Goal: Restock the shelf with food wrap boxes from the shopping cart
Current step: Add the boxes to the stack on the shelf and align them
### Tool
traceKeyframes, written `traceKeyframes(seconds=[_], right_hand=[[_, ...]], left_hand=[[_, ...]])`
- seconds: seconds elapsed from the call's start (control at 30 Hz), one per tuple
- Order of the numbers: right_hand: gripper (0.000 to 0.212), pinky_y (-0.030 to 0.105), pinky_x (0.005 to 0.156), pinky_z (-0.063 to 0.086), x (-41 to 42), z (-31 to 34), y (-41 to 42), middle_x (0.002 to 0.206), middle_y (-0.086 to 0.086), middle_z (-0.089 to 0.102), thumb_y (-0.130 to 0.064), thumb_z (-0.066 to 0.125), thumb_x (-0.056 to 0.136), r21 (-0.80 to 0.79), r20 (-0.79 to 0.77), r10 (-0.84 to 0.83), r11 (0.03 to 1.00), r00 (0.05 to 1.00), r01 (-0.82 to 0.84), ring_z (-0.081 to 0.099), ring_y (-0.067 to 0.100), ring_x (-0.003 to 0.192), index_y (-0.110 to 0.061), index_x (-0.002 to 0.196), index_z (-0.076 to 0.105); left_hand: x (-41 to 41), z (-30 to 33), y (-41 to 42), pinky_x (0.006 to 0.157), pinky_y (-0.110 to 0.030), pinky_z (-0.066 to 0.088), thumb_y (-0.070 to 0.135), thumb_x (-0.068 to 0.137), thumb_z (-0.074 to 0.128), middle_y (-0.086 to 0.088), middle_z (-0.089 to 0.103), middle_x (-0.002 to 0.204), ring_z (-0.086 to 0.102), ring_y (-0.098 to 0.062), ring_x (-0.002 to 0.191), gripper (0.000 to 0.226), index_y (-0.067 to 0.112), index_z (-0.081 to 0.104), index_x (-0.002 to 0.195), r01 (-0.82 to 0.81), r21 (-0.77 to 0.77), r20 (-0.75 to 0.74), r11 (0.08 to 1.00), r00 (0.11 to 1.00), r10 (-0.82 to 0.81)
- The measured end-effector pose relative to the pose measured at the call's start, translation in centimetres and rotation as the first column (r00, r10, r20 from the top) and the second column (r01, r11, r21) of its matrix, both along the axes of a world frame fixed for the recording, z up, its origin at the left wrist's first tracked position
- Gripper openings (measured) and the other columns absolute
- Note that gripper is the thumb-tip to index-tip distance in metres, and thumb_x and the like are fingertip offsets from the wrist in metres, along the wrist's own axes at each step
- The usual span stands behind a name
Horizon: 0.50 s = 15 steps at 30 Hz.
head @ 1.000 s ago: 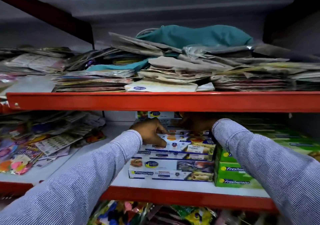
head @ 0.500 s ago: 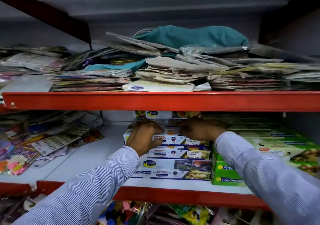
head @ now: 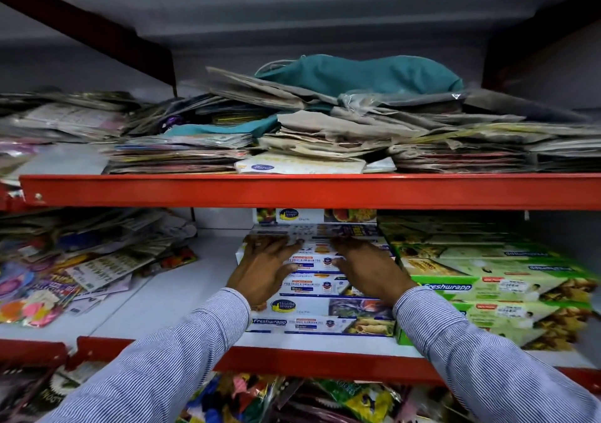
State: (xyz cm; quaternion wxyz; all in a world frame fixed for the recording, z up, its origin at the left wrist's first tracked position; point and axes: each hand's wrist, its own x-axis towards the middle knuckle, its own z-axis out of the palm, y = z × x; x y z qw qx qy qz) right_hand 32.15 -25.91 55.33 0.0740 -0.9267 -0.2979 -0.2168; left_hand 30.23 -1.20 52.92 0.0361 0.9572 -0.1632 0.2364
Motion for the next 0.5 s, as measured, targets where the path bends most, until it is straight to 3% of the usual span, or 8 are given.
traceKeyframes(seconds=[0.27,0.5], right_hand=[[0.081,0.046,0.116,0.029,-0.3,-2.2,-0.2,0.156,0.007,0.035,-0.069,0.029,0.091,-0.101,0.101,-0.089,0.99,0.991,0.099,0.033,0.025,0.143,-0.015,0.151,0.022],[0.082,0.046,0.119,0.022,-0.3,-2.7,-0.6,0.157,0.008,0.033,-0.067,0.036,0.09,-0.095,0.097,-0.104,0.989,0.99,0.114,0.03,0.025,0.145,-0.014,0.152,0.022]], left_hand=[[-0.3,-0.6,-0.1,0.119,-0.065,0.003,0.073,0.093,0.029,0.001,0.015,0.168,0.014,-0.026,0.153,0.079,0.034,0.006,0.158,0.037,0.136,-0.018,0.99,0.999,-0.035],[-0.2,-1.1,-0.7,0.119,-0.067,0.005,0.066,0.097,0.027,-0.005,0.009,0.169,0.009,-0.031,0.154,0.079,0.026,-0.002,0.158,-0.051,0.25,0.026,0.967,0.999,0.046]])
